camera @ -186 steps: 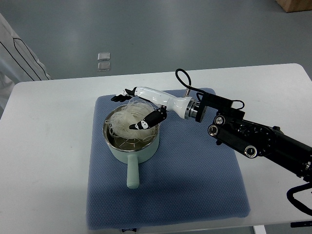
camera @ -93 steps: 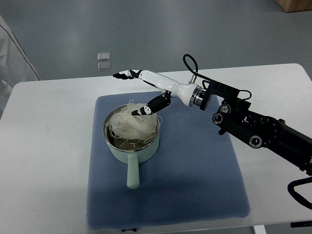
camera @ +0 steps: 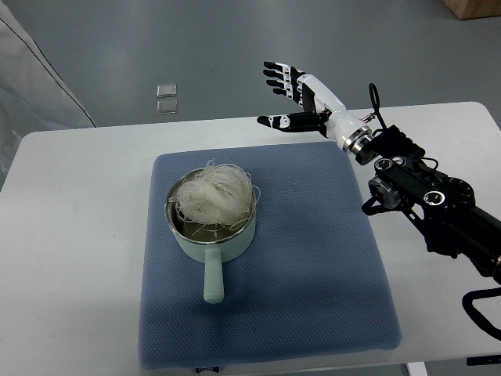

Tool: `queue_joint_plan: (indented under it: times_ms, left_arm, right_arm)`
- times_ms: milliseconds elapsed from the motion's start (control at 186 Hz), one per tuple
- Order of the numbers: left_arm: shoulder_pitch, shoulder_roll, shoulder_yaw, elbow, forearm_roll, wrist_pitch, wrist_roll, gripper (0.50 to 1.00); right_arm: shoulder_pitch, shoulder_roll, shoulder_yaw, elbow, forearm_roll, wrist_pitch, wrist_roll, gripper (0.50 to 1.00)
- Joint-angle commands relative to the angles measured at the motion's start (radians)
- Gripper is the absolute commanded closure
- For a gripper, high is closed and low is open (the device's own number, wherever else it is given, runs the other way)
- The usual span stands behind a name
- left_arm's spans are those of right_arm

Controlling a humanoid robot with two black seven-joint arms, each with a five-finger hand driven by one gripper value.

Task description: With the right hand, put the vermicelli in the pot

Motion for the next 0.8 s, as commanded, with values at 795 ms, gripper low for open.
queue_joint_plan:
  times_ms: [795]
  left_arm:
    - [0.001, 0.0, 0.001, 0.0, 0.0, 0.0, 0.0, 0.5]
  right_arm:
    - [-0.052, 0.037, 0.001, -0.165, 0.553, -0.071, 0.009, 0.581]
